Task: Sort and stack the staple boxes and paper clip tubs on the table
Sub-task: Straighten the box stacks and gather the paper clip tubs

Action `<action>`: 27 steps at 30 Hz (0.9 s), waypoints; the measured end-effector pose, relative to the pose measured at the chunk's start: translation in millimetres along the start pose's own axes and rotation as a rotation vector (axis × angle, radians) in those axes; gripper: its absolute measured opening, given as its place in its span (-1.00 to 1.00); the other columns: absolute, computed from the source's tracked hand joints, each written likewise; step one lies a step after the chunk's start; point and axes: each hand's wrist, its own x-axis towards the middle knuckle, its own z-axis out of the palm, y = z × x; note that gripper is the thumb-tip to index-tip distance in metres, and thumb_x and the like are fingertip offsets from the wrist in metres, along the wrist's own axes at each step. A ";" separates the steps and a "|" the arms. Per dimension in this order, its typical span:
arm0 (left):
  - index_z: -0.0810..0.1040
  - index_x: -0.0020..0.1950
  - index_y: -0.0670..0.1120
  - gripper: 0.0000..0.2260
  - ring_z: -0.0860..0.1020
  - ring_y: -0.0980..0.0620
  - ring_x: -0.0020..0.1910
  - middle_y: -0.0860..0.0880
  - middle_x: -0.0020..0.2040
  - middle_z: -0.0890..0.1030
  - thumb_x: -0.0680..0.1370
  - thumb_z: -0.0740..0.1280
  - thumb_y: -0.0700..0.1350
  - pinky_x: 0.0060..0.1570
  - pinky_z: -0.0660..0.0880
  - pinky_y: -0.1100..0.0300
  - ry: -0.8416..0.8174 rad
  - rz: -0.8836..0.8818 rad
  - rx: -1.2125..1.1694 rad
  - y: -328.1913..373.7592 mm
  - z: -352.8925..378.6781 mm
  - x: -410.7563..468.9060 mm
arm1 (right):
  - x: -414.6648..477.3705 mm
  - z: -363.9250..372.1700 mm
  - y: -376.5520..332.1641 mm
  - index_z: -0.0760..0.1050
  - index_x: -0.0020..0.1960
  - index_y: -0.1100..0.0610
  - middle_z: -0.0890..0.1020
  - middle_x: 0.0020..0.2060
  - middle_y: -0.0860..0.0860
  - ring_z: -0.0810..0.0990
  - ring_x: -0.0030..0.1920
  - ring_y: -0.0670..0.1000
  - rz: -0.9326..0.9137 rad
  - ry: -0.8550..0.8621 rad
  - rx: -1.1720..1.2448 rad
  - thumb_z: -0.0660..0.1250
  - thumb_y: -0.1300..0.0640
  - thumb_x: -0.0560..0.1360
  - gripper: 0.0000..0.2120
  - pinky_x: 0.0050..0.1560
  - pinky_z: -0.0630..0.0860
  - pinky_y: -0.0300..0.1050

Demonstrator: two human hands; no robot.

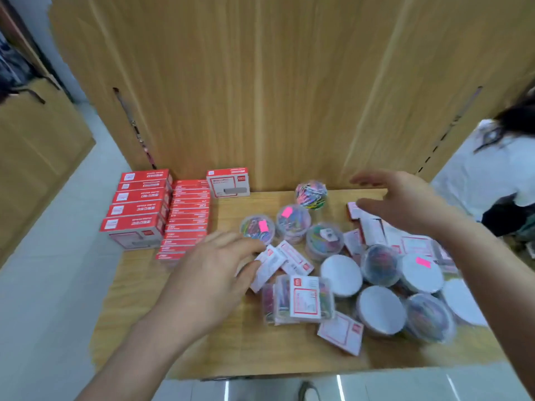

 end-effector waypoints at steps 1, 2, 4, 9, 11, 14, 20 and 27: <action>0.63 0.03 0.08 -0.79 0.52 0.13 -0.12 0.14 -0.12 0.61 0.47 0.27 0.01 -0.12 0.42 0.28 -0.025 -0.015 -0.031 8.2 6.4 10.3 | -1.0 -6.0 15.9 0.51 0.27 0.03 0.63 0.13 0.05 0.56 0.11 0.07 0.039 -0.026 -0.040 0.41 0.14 0.44 -0.60 0.06 0.39 -0.14; 0.64 0.02 0.08 -0.81 0.51 0.16 -0.13 0.15 -0.12 0.61 0.47 0.28 0.00 -0.14 0.44 0.26 -0.048 -0.030 -0.060 16.5 11.2 21.0 | -1.7 -10.3 31.4 0.50 0.29 0.04 0.63 0.13 0.09 0.55 0.16 0.13 0.061 -0.039 -0.064 0.41 0.13 0.44 -0.58 0.13 0.40 -0.07; 0.65 0.01 0.09 -0.85 0.50 0.18 -0.14 0.15 -0.13 0.61 0.51 0.31 -0.03 -0.16 0.40 0.30 -0.096 -0.025 -0.084 35.4 15.6 46.1 | -1.4 -14.7 60.7 0.46 0.33 0.07 0.60 0.16 0.14 0.51 0.21 0.19 0.073 -0.019 -0.064 0.42 0.14 0.44 -0.54 0.21 0.35 0.01; 0.59 0.18 0.10 -0.78 0.53 0.06 0.10 0.08 0.09 0.63 0.56 0.28 -0.01 -0.01 0.35 0.27 -0.259 0.093 0.101 88.8 33.8 124.2 | 2.9 -17.1 119.5 0.20 0.50 0.07 0.43 0.36 0.17 0.41 0.32 0.17 0.242 -0.119 -0.025 0.33 0.08 0.52 -0.40 0.17 0.32 -0.09; 0.55 0.22 0.10 -0.76 0.53 -0.04 0.13 0.01 0.09 0.63 0.56 0.26 0.00 -0.01 0.43 0.16 -0.372 0.130 0.200 103.0 55.3 152.8 | 6.6 -12.5 131.9 0.12 0.52 0.09 0.35 0.42 0.15 0.36 0.37 0.14 0.279 -0.193 0.021 0.31 0.08 0.54 -0.37 0.20 0.30 -0.13; 0.52 0.03 -0.02 -0.87 0.54 -0.15 0.05 -0.07 -0.06 0.59 0.54 0.23 -0.04 -0.19 0.37 0.13 -0.500 0.151 0.312 111.5 92.7 182.4 | 15.2 -6.3 139.6 0.12 0.52 0.10 0.27 0.47 0.11 0.27 0.44 0.11 0.246 -0.214 0.004 0.35 0.01 0.50 -0.31 0.35 0.23 -0.10; 0.50 0.05 -0.12 -0.84 0.55 -0.19 0.04 -0.15 0.05 0.60 0.54 0.23 -0.10 -0.15 0.45 0.07 -0.548 0.114 0.421 104.6 132.2 205.9 | 26.5 -12.6 142.1 0.48 0.13 0.07 0.57 0.15 0.08 0.52 0.08 0.10 0.205 -0.245 -0.153 0.38 -0.17 0.40 -0.58 -0.02 0.44 -0.09; 0.55 -0.10 -0.10 -0.90 0.56 -0.15 -0.08 -0.09 -0.12 0.60 0.44 0.29 -0.26 -0.18 0.52 0.04 -0.495 0.024 0.345 104.8 137.0 212.1 | 42.1 3.2 123.3 0.37 -0.20 0.07 0.56 -0.05 0.09 0.49 -0.01 0.12 0.274 -0.245 -0.239 0.32 -0.42 0.28 -0.46 -0.18 0.41 -0.10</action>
